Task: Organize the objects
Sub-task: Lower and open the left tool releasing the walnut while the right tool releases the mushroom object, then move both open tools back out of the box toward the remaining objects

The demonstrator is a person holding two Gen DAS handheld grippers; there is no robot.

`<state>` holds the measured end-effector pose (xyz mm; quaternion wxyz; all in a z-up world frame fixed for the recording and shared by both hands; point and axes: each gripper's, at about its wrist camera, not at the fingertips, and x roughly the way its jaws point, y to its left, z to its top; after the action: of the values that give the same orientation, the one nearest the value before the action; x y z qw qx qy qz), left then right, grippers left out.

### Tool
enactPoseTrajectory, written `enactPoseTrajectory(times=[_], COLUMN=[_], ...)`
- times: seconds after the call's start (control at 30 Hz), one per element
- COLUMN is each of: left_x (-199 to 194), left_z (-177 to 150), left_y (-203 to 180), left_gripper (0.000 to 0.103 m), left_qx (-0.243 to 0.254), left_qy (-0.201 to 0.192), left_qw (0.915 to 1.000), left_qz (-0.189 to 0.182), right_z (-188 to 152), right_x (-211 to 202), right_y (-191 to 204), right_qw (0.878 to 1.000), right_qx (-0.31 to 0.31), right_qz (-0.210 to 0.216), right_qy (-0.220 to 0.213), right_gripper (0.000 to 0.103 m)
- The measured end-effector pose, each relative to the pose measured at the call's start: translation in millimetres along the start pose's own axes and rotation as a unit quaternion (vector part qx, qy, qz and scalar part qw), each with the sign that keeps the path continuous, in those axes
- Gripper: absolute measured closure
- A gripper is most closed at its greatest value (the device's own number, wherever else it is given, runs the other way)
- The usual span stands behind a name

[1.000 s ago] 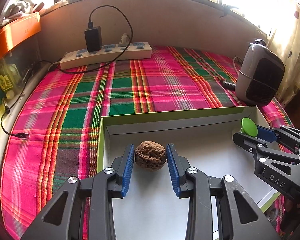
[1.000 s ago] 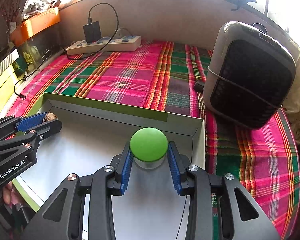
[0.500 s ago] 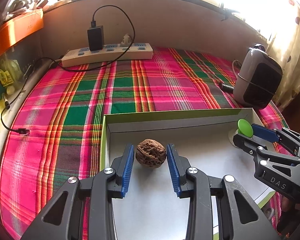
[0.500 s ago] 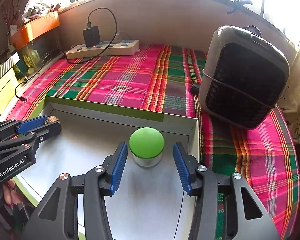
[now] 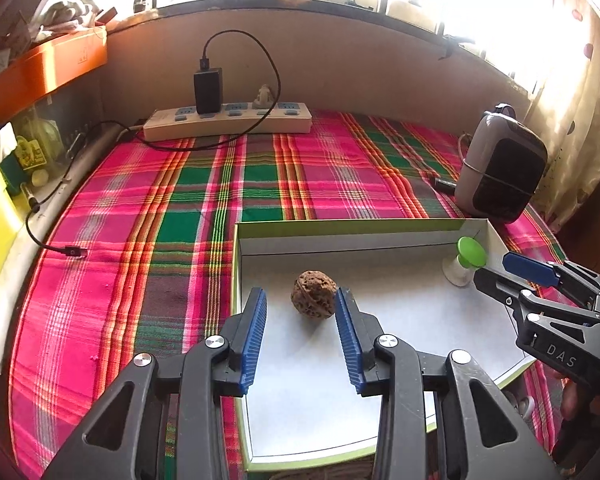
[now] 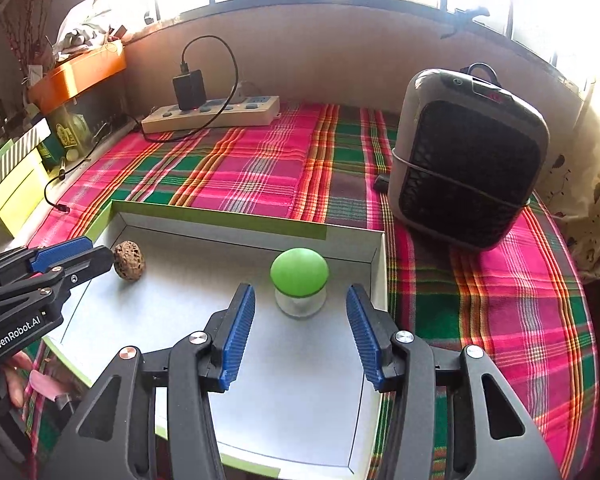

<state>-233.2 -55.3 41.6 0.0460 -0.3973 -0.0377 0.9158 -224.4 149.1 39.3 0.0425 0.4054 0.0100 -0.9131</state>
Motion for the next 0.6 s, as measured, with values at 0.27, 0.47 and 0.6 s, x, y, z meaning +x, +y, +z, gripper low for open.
enactPoseTrajectory(times=[0.27,0.47,0.6], left_x=[-34.2,-57.2,-69.0], left_z=[-16.4,-38.4,-55.0], left_y=[14.9,31.5,36.4], left_gripper=[0.068,0.067,0.067], left_qx=[-0.018,-0.044,-0.038], left_qy=[-0.026,-0.039,-0.042], left_qw=[0.9995,0.9983,0.9984], left_qz=[0.005,0.0,0.002], right_z=[-16.0,-32.0,-46.7], right_x=[-24.2,-47.1,-61.3], right_y=[-3.3,-8.5,-11.3], right_qw=[1.0,0.999,0.999], right_qx=[0.013,0.022,0.022], right_qz=[0.001,0.001,-0.002], right_qy=[-0.013,-0.029,-0.037], right_gripper=[0.054,0.054,0.054])
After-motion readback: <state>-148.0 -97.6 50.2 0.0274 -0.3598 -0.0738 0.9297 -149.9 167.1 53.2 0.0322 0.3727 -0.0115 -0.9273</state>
